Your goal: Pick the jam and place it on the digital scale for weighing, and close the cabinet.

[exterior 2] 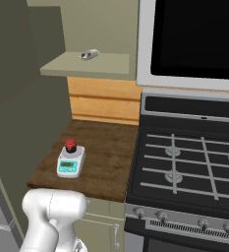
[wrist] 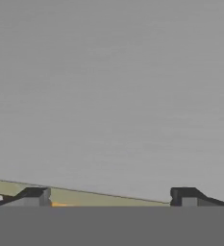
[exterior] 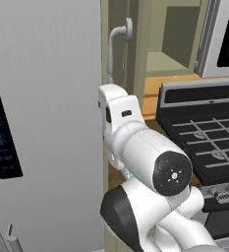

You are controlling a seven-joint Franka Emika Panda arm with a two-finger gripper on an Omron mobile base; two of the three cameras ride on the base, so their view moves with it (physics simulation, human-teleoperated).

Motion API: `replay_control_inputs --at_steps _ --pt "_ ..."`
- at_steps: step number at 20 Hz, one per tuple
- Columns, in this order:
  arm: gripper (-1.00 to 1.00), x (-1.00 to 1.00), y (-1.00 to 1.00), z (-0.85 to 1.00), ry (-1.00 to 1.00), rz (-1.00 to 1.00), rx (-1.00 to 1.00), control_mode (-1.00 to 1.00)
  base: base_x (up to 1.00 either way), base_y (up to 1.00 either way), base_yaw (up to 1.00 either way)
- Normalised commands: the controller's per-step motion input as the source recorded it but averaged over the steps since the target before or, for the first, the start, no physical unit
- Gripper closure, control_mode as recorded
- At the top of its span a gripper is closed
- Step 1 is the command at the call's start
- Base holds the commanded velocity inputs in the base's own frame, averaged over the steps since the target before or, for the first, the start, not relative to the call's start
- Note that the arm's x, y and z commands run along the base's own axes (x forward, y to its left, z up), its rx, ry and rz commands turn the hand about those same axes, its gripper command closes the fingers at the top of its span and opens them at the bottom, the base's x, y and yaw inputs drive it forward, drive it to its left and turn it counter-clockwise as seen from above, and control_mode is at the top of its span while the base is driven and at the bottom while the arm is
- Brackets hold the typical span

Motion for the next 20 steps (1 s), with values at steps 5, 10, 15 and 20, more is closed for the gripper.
replay_control_inputs --at_steps 5,10,15,20 --pt "-1.00 0.13 0.25 -0.07 0.00 -0.17 -0.06 -1.00 0.00 0.00 0.00" --pt "-1.00 0.35 -0.14 -0.01 0.00 -0.18 -0.01 -1.00 0.00 0.00 0.00" --pt "-1.00 0.53 -0.41 -0.01 0.02 -0.15 0.00 -1.00 0.00 0.00 0.00" --pt "-1.00 0.22 -0.87 0.00 -0.01 -0.10 0.01 -1.00 0.00 0.00 0.00"
